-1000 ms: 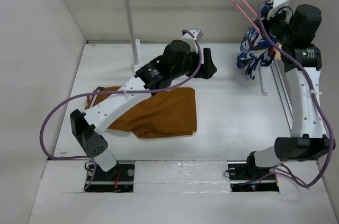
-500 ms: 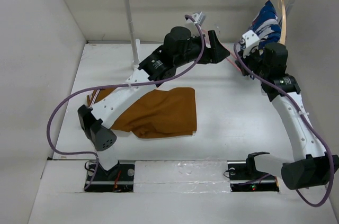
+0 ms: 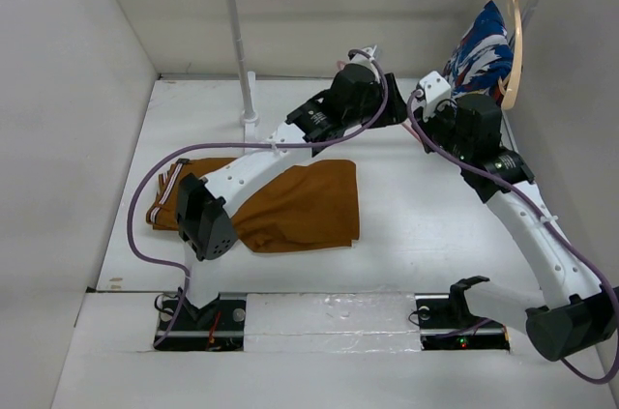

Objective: Place the trousers on the hanger
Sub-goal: Pick up the hanger from the clothesline, then place the trousers on the hanger.

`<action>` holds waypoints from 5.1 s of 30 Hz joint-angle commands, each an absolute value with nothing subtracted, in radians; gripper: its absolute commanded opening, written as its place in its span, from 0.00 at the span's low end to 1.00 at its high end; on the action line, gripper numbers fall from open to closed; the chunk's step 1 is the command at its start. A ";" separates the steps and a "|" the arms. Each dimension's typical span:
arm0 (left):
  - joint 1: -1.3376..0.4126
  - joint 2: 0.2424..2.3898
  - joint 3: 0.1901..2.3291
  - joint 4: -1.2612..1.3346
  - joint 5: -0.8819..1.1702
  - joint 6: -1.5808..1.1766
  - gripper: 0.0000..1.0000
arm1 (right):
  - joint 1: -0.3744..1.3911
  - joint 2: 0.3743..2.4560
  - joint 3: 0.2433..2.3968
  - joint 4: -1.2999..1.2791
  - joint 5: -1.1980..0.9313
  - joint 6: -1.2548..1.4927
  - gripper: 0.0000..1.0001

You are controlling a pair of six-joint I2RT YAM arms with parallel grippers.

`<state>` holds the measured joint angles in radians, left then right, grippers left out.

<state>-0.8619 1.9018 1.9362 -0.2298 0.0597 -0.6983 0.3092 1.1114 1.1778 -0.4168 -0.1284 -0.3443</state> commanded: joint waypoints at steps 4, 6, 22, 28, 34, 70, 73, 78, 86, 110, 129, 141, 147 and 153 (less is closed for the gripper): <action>-0.861 1.802 1.893 -0.183 -0.026 -0.726 0.51 | 0.336 1.077 1.181 -0.341 -0.066 -0.342 0.00; -0.861 1.831 1.911 -0.190 -0.021 -0.727 0.54 | 0.350 1.072 1.173 -0.331 -0.077 -0.341 0.00; -0.861 1.887 1.879 -0.163 0.040 -0.732 0.04 | 0.486 1.040 1.103 -0.413 0.063 -0.324 0.00; -0.851 1.807 1.677 -0.088 0.106 -0.759 0.00 | 0.497 0.967 1.074 -0.547 0.008 -0.295 0.67; -0.851 1.665 1.332 0.138 0.195 -0.863 0.00 | 0.405 0.876 1.060 -0.669 -0.201 -0.296 0.80; -0.962 1.652 0.735 0.497 -0.196 -1.141 0.00 | 0.466 1.558 0.759 0.166 -0.451 -0.110 0.44; -0.971 1.669 0.721 0.511 -0.195 -1.160 0.00 | 0.466 1.571 0.770 0.158 -0.414 -0.104 0.51; -0.971 1.669 0.727 0.476 -0.232 -1.163 0.00 | 0.466 1.603 0.755 0.169 -0.403 -0.103 0.57; -0.992 1.689 0.741 0.408 -0.305 -1.147 0.00 | 0.506 1.680 0.741 0.212 -0.443 -0.069 0.54; -0.962 1.635 0.755 0.195 -0.440 -0.989 0.00 | 0.152 1.351 0.752 0.019 -0.637 -0.101 0.00; -0.893 1.459 0.689 0.088 -0.419 -0.755 0.00 | -0.126 1.392 0.790 -0.081 -0.704 -0.216 0.00; -0.948 1.502 0.768 0.012 -0.394 -0.632 0.00 | 0.027 1.442 0.839 -0.230 -0.629 -0.273 0.80; -0.948 1.502 0.799 0.002 -0.409 -0.704 0.00 | 0.052 1.206 0.587 -0.350 -0.592 -0.233 0.89; -0.966 1.496 0.810 0.002 -0.425 -0.670 0.00 | 0.098 1.138 0.448 -0.313 -0.601 -0.141 0.94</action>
